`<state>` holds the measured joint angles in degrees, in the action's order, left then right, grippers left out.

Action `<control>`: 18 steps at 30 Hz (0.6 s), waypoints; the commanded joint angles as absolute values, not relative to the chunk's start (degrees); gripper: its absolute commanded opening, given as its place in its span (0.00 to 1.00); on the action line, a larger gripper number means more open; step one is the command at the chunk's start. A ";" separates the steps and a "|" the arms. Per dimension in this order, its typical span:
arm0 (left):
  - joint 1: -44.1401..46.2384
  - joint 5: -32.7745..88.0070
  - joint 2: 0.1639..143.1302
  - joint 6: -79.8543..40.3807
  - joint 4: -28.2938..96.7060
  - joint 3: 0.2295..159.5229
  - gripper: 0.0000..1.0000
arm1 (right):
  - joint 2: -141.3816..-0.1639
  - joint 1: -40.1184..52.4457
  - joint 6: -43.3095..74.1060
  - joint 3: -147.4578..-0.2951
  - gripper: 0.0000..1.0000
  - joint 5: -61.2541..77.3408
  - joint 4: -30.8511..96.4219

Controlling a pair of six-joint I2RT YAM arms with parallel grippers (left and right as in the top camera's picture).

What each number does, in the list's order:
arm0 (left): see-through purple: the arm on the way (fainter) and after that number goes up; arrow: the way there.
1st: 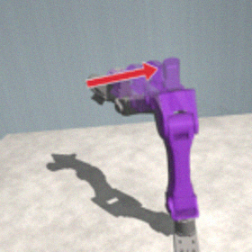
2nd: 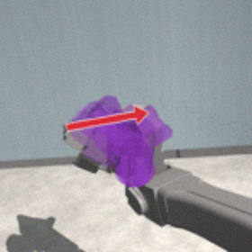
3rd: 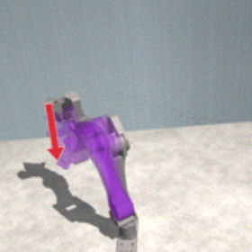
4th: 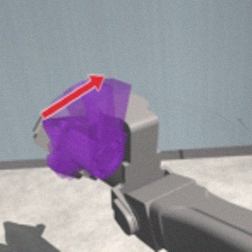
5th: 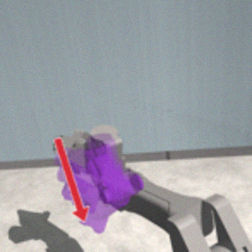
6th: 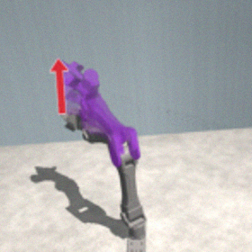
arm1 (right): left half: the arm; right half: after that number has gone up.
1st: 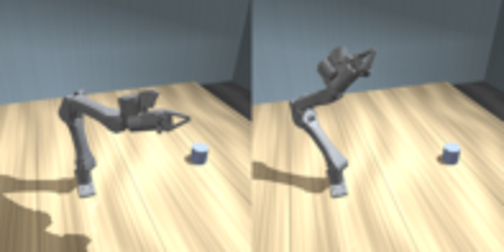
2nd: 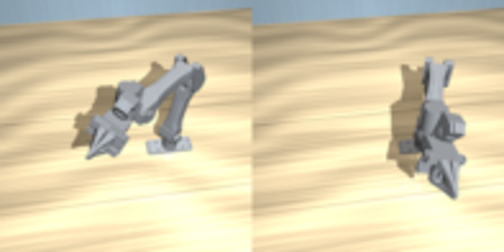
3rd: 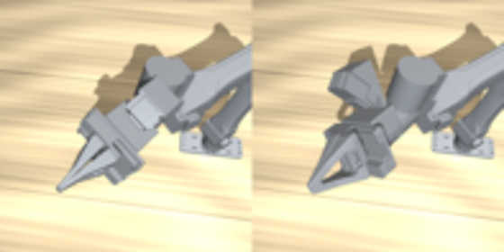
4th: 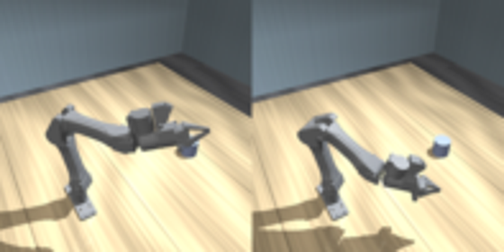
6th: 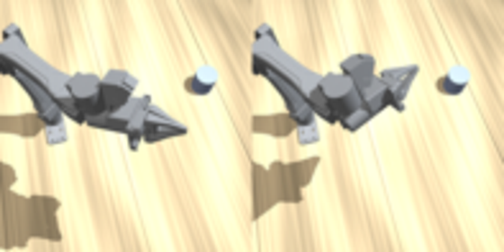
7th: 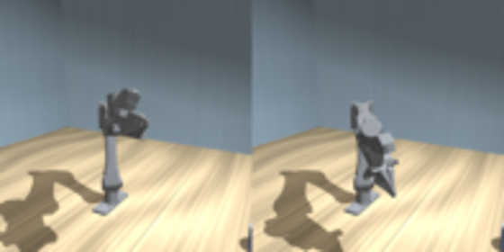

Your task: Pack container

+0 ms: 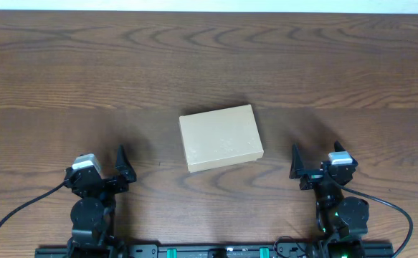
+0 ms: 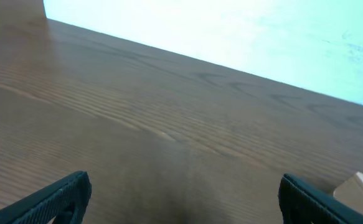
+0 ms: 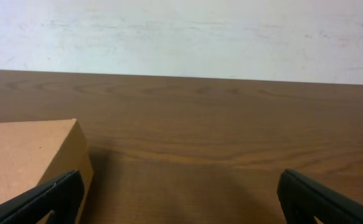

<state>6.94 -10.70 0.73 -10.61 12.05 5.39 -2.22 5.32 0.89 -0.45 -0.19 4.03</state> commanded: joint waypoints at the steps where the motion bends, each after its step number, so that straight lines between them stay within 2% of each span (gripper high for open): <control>1: 6.76 -8.97 0.19 -6.92 12.23 3.84 0.95 | -1.76 5.30 1.65 -0.32 0.99 -0.80 4.27; 6: 6.74 1.30 0.19 -2.31 12.86 3.84 0.95 | -1.76 5.30 1.65 -0.32 0.99 -0.80 4.27; 18: 6.72 -0.73 0.19 -2.31 12.86 3.84 0.95 | -1.76 5.30 1.65 -0.32 0.99 -0.80 4.27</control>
<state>6.94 -1.23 0.73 -3.14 12.16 5.39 -2.22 5.32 0.89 -0.45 -0.21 4.03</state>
